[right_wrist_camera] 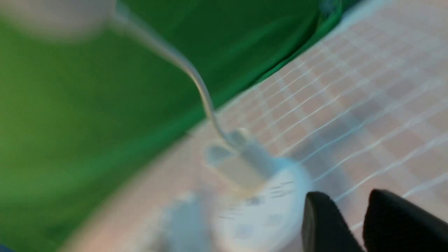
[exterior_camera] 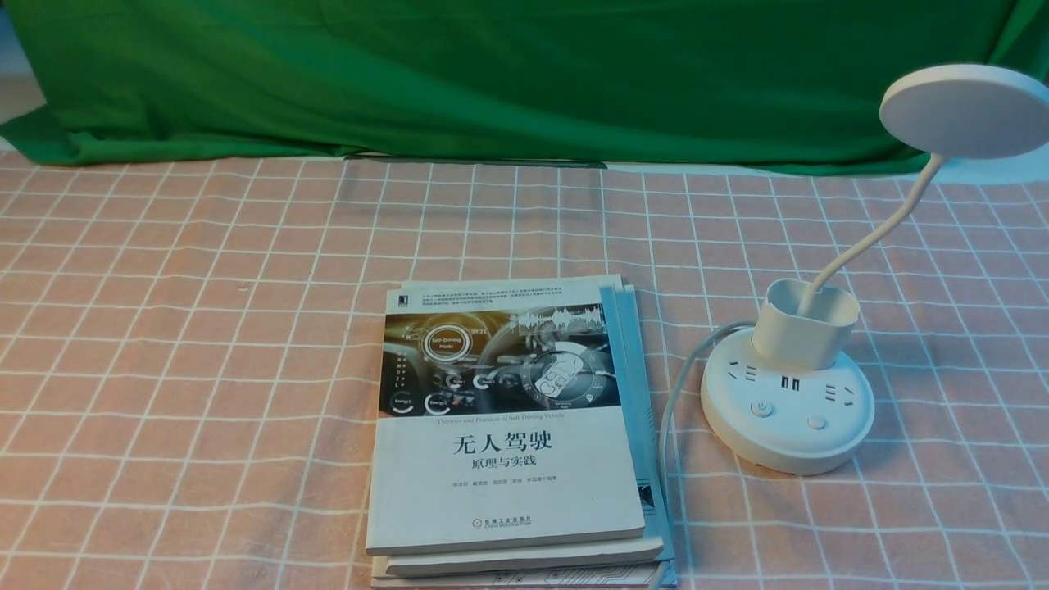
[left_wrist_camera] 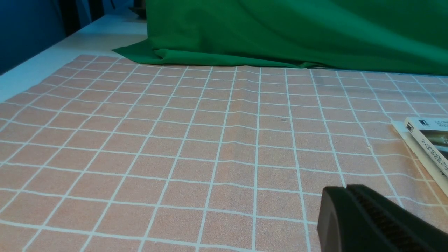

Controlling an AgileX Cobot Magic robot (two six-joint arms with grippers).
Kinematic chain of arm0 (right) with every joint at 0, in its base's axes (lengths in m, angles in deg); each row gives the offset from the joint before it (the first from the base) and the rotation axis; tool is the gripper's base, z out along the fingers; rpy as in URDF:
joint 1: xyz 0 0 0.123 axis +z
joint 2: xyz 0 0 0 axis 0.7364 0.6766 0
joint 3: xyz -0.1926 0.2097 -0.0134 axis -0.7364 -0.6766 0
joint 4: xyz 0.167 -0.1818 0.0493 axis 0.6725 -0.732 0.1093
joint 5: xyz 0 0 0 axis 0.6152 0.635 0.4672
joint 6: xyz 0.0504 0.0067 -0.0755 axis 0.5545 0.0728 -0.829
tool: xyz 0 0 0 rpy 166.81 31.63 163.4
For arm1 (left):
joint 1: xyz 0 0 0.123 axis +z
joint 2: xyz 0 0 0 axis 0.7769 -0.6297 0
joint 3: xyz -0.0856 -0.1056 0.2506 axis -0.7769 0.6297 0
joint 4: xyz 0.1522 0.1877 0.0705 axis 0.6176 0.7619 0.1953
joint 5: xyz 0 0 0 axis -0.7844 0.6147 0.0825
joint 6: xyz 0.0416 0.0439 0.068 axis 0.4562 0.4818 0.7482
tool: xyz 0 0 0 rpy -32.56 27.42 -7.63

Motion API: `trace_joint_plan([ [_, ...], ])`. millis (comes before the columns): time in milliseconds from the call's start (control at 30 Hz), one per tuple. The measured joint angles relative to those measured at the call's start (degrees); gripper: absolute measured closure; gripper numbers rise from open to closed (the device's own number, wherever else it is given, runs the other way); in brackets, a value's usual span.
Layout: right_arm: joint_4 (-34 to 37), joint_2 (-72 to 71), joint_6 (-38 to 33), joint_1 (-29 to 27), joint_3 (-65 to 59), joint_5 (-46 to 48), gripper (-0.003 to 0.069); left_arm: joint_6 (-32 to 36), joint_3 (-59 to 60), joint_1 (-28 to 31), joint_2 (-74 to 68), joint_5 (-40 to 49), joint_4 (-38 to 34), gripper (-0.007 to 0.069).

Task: Turn on the table lamp on the pink coffee tablecloth with your hand.
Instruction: 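Press the button on the base of the white desk lamp with the right gripper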

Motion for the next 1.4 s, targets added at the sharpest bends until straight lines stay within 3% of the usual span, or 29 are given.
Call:
trace_joint_plan([
  [100, 1.2, 0.0, 9.6, 0.0, 0.0, -1.0, 0.0419, 0.0, 0.0, 0.0, 0.0, 0.0, 0.0, 0.0603],
  [267, 0.8, 0.0, 6.8, 0.0, 0.0, -1.8, 0.0419, 0.0, 0.0, 0.0, 0.0, 0.0, 0.0, 0.0603],
  [400, 0.6, 0.0, -0.4, 0.0, 0.0, -3.4, 0.0419, 0.0, 0.0, 0.0, 0.0, 0.0, 0.0, 0.0603],
  [567, 0.5, 2.0, -17.3, 0.0, 4.9, -0.6, 0.0458, 0.0, 0.0, 0.0, 0.0, 0.0, 0.0, 0.0603],
  [667, 0.5, 8.7, -31.5, 0.0, 15.4, 6.4, 0.0584, 0.0, 0.0, 0.0, 0.0, 0.0, 0.0, 0.0603],
  [700, 0.5, 9.4, -32.5, 0.0, 17.0, 7.5, 0.0591, 0.0, 0.0, 0.0, 0.0, 0.0, 0.0, 0.0603],
  [767, 0.5, 19.0, -45.0, 0.0, 27.8, 16.1, 0.0629, 0.0, 0.0, 0.0, 0.0, 0.0, 0.0, 0.0603],
  [833, 0.6, 25.5, -50.5, 0.0, 34.8, 23.0, 0.0631, 0.0, 0.0, 0.0, 0.0, 0.0, 0.0, 0.0603],
  [1067, 0.7, 45.9, -58.3, 5.4, 47.9, 37.9, 0.0631, 0.0, 0.0, 0.0, 0.0, 0.0, 0.0, 0.0603],
  [1233, 0.2, 59.7, -59.3, 11.8, 48.7, 39.0, 0.0631, 0.0, 0.0, 0.0, 0.0, 0.0, 0.0, 0.0603],
  [1400, -0.1, 70.7, -59.4, 14.4, 48.7, 34.5, 0.0631, 0.0, 0.0, 0.0, 0.0, 0.0, 0.0, 0.0603],
])
